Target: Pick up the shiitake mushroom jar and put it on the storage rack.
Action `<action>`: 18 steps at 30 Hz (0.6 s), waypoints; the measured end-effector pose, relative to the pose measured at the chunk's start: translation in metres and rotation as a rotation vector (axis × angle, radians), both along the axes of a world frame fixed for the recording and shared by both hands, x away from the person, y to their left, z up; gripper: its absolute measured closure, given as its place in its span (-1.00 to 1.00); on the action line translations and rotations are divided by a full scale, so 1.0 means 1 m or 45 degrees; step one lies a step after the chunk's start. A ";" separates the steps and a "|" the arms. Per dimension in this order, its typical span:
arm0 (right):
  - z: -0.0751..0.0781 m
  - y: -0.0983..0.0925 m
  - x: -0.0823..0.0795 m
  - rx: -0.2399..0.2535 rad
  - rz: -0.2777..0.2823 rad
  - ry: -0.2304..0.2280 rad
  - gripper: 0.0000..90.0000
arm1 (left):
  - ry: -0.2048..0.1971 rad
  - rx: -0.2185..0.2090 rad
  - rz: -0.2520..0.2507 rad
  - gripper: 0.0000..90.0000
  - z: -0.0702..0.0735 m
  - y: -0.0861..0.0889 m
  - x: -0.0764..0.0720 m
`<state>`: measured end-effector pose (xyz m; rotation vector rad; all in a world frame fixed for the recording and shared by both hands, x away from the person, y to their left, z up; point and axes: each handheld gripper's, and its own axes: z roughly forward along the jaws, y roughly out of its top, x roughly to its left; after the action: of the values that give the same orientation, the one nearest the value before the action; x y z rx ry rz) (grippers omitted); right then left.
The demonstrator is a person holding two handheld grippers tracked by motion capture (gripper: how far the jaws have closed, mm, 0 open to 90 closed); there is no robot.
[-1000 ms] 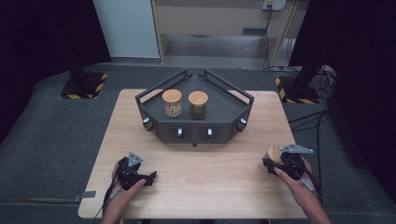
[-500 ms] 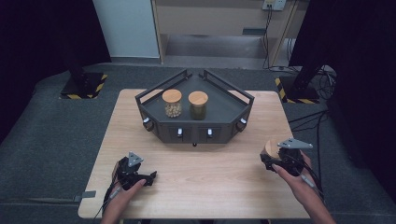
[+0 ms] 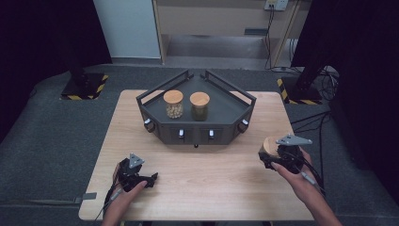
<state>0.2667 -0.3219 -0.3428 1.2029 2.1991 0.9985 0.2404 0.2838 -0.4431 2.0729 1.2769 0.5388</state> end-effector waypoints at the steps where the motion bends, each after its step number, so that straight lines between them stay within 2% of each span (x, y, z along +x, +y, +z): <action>1: 0.001 0.001 0.000 -0.003 0.001 0.000 -0.43 | 0.000 0.000 0.000 -1.00 0.000 0.000 0.000; 18: 0.026 0.015 0.013 -0.020 0.029 -0.006 -0.43 | 0.001 -0.001 -0.001 -1.00 0.000 0.000 0.000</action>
<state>0.2793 -0.3073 -0.3170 1.1700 2.2180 0.9906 0.2406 0.2840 -0.4430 2.0734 1.2762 0.5372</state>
